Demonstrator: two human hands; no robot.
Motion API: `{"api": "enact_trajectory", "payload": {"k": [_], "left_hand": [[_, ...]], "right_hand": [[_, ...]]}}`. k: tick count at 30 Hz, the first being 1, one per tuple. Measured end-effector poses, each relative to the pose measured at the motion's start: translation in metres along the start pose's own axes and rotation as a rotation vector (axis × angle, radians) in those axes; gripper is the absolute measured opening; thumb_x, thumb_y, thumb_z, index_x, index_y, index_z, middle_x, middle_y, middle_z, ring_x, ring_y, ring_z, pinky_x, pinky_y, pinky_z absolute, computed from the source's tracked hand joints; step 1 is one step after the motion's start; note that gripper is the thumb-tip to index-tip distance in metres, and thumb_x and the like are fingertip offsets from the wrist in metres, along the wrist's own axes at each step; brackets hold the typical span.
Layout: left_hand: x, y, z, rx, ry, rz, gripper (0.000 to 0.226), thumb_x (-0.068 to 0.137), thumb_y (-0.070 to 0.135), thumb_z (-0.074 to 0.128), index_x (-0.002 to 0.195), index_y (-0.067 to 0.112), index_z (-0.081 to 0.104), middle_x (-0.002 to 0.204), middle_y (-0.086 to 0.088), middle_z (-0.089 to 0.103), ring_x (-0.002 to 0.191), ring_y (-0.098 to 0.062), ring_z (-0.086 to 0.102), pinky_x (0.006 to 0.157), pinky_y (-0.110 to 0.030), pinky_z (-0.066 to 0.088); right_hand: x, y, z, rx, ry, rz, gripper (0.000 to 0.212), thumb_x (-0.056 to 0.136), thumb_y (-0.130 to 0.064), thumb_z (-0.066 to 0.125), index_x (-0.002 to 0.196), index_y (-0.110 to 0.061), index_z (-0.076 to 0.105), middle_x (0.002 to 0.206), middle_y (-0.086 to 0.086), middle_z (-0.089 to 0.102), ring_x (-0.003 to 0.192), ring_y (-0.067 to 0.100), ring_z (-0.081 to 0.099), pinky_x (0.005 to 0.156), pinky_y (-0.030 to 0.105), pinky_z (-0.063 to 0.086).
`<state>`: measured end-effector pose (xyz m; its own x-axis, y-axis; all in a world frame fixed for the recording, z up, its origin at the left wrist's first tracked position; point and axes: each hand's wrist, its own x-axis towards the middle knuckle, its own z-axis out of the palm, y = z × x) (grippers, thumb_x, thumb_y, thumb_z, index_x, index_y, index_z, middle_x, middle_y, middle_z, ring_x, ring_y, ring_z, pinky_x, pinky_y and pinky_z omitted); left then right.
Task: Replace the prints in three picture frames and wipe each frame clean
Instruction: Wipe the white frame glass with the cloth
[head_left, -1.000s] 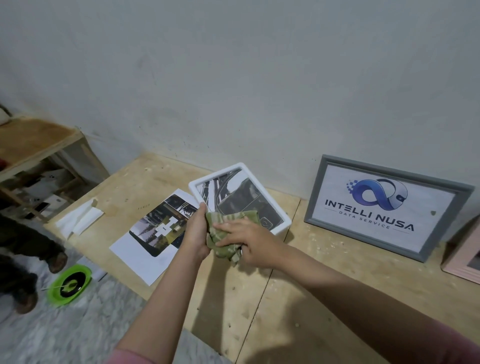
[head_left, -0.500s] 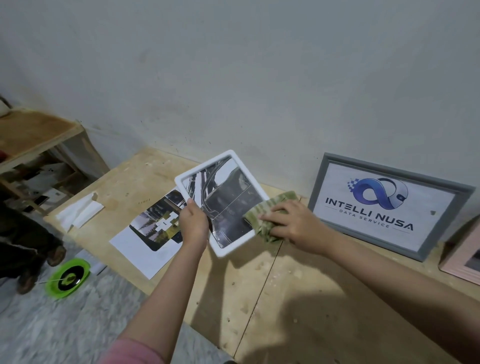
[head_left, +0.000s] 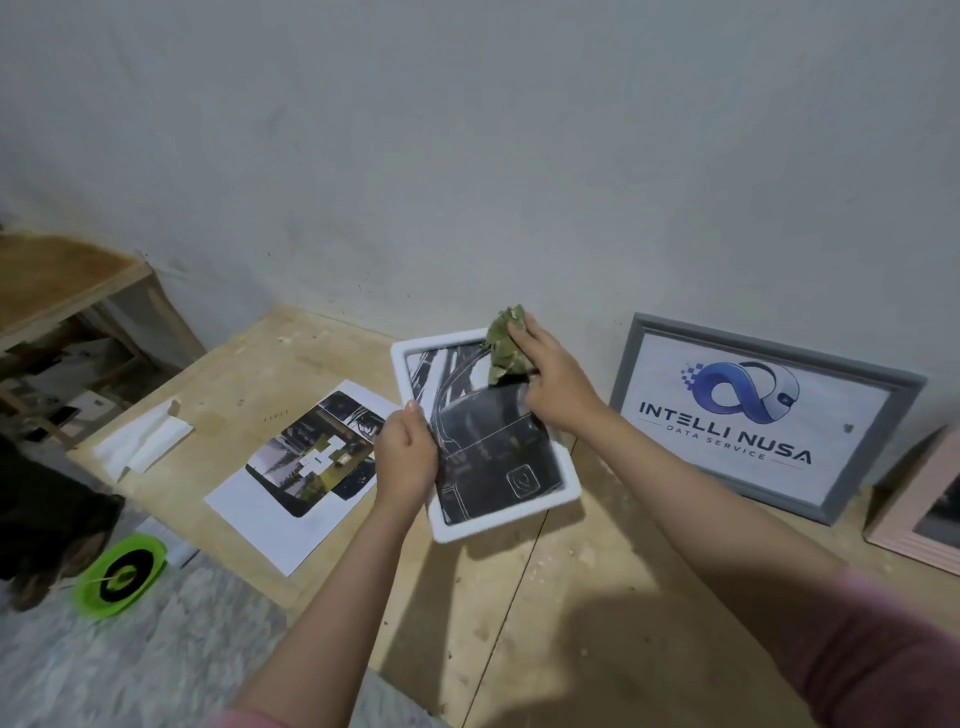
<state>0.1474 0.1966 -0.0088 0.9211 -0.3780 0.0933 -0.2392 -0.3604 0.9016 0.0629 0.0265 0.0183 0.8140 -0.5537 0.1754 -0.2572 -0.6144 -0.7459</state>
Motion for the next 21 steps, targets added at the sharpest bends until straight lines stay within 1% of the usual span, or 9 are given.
{"api": "enact_trajectory", "payload": {"k": [2, 4, 6, 9, 12, 15, 18, 20, 21], "left_hand": [[-0.001, 0.001, 0.000, -0.069, 0.056, -0.054, 0.044, 0.102, 0.034, 0.030, 0.064, 0.013, 0.031, 0.061, -0.004, 0.036, 0.057, -0.019, 0.034, 0.056, -0.032, 0.028], [-0.002, 0.005, -0.004, -0.131, 0.137, -0.147, 0.045, 0.102, 0.034, 0.029, 0.063, 0.013, 0.030, 0.059, -0.003, 0.035, 0.054, -0.017, 0.032, 0.053, -0.028, 0.026], [-0.001, 0.006, -0.007, -0.154, 0.197, -0.194, 0.045, 0.103, 0.032, 0.028, 0.062, 0.013, 0.029, 0.057, -0.001, 0.034, 0.051, -0.015, 0.030, 0.050, -0.027, 0.023], [0.005, 0.002, -0.010, -0.129, 0.244, -0.194, 0.046, 0.103, 0.033, 0.028, 0.062, 0.014, 0.032, 0.058, -0.003, 0.037, 0.053, -0.017, 0.034, 0.050, -0.028, 0.023], [0.011, -0.001, -0.014, -0.082, 0.281, -0.165, 0.044, 0.103, 0.031, 0.027, 0.065, 0.011, 0.036, 0.059, -0.003, 0.039, 0.053, -0.016, 0.035, 0.049, -0.028, 0.022], [0.015, -0.003, -0.018, -0.019, 0.272, -0.089, 0.042, 0.103, 0.029, 0.026, 0.070, 0.007, 0.037, 0.060, -0.003, 0.040, 0.054, -0.015, 0.036, 0.049, -0.028, 0.024], [0.012, -0.003, -0.013, 0.016, 0.169, -0.011, 0.041, 0.103, 0.029, 0.027, 0.066, 0.012, 0.035, 0.061, -0.002, 0.040, 0.056, -0.017, 0.037, 0.050, -0.029, 0.025], [0.005, 0.000, -0.003, 0.032, 0.062, 0.049, 0.040, 0.103, 0.029, 0.029, 0.068, 0.011, 0.040, 0.062, -0.002, 0.041, 0.057, -0.016, 0.038, 0.051, -0.029, 0.027], [0.001, 0.003, 0.003, 0.038, 0.014, 0.078, 0.039, 0.102, 0.029, 0.030, 0.072, 0.009, 0.044, 0.064, -0.002, 0.043, 0.058, -0.016, 0.039, 0.051, -0.026, 0.030]], "right_hand": [[-0.005, 0.003, 0.005, 0.112, -0.006, 0.071, 0.078, 0.078, 0.016, 0.040, 0.146, -0.021, 0.033, 0.153, -0.002, 0.027, 0.137, 0.015, 0.032, 0.103, 0.017, 0.029], [-0.015, 0.007, 0.009, 0.236, 0.014, 0.141, 0.070, 0.082, 0.015, 0.036, 0.141, -0.022, 0.040, 0.135, 0.000, 0.049, 0.113, 0.012, 0.050, 0.088, 0.014, 0.041], [-0.027, 0.013, 0.015, 0.275, 0.029, 0.165, 0.064, 0.084, 0.015, 0.034, 0.137, -0.019, 0.047, 0.121, -0.003, 0.056, 0.100, 0.009, 0.053, 0.072, 0.006, 0.042], [-0.044, 0.025, 0.023, 0.296, 0.020, 0.178, 0.058, 0.082, 0.016, 0.034, 0.126, -0.014, 0.059, 0.105, -0.006, 0.062, 0.092, 0.012, 0.055, 0.064, 0.002, 0.040], [-0.053, 0.042, 0.018, 0.213, -0.102, 0.239, 0.051, 0.080, 0.012, 0.038, 0.102, -0.023, 0.068, 0.082, -0.003, 0.064, 0.077, 0.018, 0.057, 0.058, 0.018, 0.043], [-0.051, 0.045, -0.003, 0.049, -0.046, 0.349, 0.053, 0.078, 0.008, 0.040, 0.110, -0.023, 0.068, 0.106, 0.006, 0.067, 0.093, 0.020, 0.060, 0.072, 0.023, 0.048], [-0.046, 0.024, -0.016, 0.153, 0.244, 0.261, 0.057, 0.084, 0.010, 0.040, 0.132, -0.018, 0.053, 0.114, 0.004, 0.060, 0.085, 0.007, 0.055, 0.065, 0.003, 0.042], [-0.036, 0.005, -0.013, 0.103, 0.233, 0.078, 0.065, 0.082, 0.012, 0.042, 0.140, -0.017, 0.043, 0.130, 0.006, 0.052, 0.105, 0.010, 0.053, 0.086, 0.007, 0.044], [-0.029, 0.002, -0.007, 0.028, 0.172, 0.007, 0.072, 0.080, 0.013, 0.043, 0.144, -0.019, 0.037, 0.143, 0.007, 0.042, 0.124, 0.016, 0.044, 0.103, 0.021, 0.040]]}}
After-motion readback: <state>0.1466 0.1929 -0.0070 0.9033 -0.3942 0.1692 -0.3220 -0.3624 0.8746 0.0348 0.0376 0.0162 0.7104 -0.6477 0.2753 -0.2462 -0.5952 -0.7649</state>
